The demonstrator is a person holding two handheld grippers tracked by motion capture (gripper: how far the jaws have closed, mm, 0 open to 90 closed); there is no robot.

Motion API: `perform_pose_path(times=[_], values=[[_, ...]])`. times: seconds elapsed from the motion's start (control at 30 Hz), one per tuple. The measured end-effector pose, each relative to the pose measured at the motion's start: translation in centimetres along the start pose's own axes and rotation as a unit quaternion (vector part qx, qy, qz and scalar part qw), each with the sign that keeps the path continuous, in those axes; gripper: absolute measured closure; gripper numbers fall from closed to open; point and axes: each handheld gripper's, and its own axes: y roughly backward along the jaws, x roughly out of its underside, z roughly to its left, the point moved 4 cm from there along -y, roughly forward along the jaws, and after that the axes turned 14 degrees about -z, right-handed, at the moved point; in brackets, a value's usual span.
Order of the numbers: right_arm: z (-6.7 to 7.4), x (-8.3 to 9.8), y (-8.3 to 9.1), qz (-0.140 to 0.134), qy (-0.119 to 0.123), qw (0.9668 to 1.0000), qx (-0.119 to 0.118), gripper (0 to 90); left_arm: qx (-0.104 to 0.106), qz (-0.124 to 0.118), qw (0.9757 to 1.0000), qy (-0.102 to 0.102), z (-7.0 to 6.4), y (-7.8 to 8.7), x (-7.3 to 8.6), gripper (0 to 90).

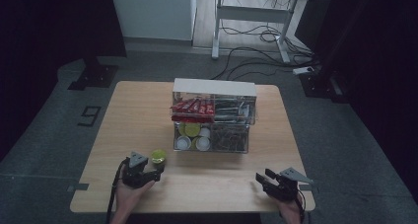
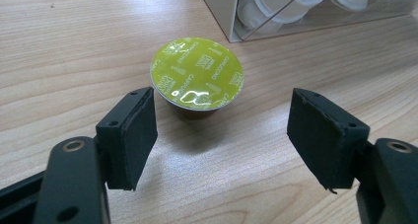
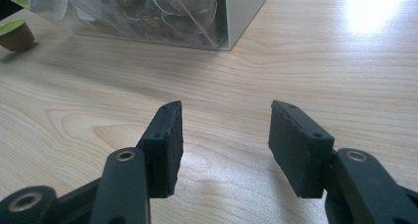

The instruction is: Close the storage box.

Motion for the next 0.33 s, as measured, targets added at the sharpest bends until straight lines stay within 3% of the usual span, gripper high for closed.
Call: perform_pose_path(times=[0.33], values=[[0.87,-0.28,-0.47,0.004,0.015,0.9998,-0.014,46.4,-0.003,-0.003,1.0000,0.001,0.27,0.17,-0.20,27.5]])
